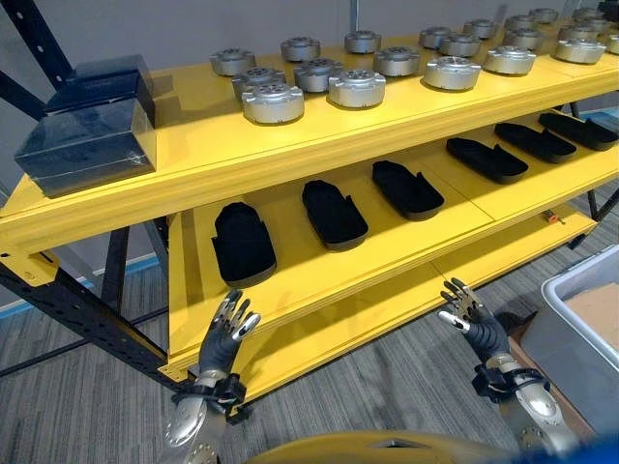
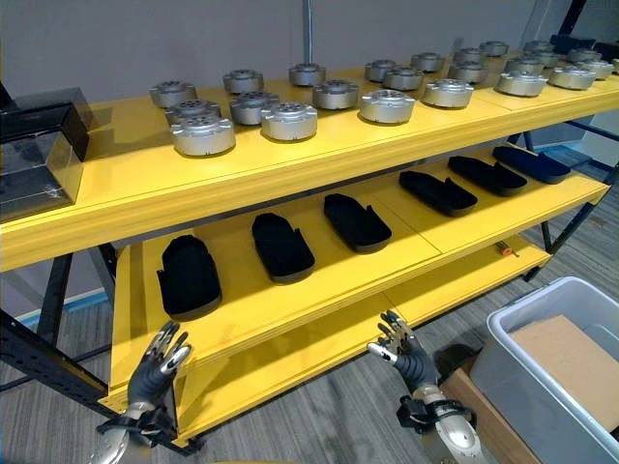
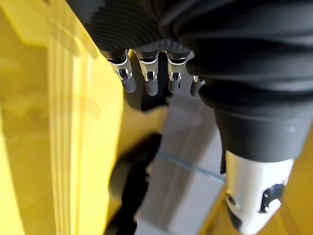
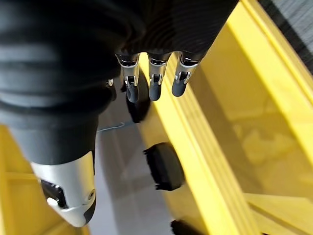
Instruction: Move parts from the plastic box to the shelf.
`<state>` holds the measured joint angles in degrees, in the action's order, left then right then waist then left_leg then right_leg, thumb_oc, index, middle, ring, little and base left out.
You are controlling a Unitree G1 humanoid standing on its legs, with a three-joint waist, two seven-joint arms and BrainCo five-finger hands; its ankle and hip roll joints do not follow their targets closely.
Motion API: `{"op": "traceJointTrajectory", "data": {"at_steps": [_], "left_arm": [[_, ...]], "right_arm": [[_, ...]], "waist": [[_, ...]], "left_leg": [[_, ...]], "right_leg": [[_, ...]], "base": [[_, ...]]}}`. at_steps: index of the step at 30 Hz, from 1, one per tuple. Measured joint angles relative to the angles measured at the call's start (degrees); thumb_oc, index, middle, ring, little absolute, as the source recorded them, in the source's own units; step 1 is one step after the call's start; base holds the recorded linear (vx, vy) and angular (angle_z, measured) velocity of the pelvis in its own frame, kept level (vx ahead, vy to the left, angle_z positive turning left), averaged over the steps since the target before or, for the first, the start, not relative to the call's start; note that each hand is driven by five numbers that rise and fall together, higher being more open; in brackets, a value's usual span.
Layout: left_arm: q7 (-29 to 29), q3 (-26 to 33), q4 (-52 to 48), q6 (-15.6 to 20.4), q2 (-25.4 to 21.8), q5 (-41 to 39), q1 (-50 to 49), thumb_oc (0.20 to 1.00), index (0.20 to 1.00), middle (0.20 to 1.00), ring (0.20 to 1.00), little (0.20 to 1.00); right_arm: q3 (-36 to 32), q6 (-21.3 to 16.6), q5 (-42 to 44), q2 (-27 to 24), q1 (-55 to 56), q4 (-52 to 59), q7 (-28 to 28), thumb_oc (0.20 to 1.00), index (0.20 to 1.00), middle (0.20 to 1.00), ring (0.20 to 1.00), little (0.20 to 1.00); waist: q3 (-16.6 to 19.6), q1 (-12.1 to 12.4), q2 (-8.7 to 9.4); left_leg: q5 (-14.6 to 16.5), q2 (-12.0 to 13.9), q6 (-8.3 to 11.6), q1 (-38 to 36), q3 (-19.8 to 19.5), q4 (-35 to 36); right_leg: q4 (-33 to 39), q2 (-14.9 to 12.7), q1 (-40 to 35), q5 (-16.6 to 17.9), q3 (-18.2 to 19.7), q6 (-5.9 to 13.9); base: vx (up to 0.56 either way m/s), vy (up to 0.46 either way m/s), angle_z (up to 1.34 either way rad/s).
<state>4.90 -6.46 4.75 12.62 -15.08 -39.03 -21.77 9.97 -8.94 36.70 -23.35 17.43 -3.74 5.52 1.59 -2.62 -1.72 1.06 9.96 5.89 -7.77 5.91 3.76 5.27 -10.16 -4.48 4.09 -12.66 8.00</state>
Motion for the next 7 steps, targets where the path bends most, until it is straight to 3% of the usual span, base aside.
{"op": "traceJointTrajectory", "data": {"at_steps": [7], "left_arm": [[1.08, -0.76, -0.01, -0.03, -0.44, -0.36, -0.59, 1.0, 1.0, 1.0, 1.0, 1.0]], "right_arm": [[-0.02, -0.01, 0.13, 0.57, -1.72, 0.06, -0.76, 1.0, 1.0, 1.0, 1.0, 1.0]], "waist": [[-0.04, 0.38, -0.83]], "left_leg": [[-0.08, -0.07, 0.01, -0.2, -0.05, 0.15]], "right_leg": [[0.0, -0.02, -0.05, 0.21, 0.08, 0.01]], "base": [[0.0, 0.0, 0.0]]}}
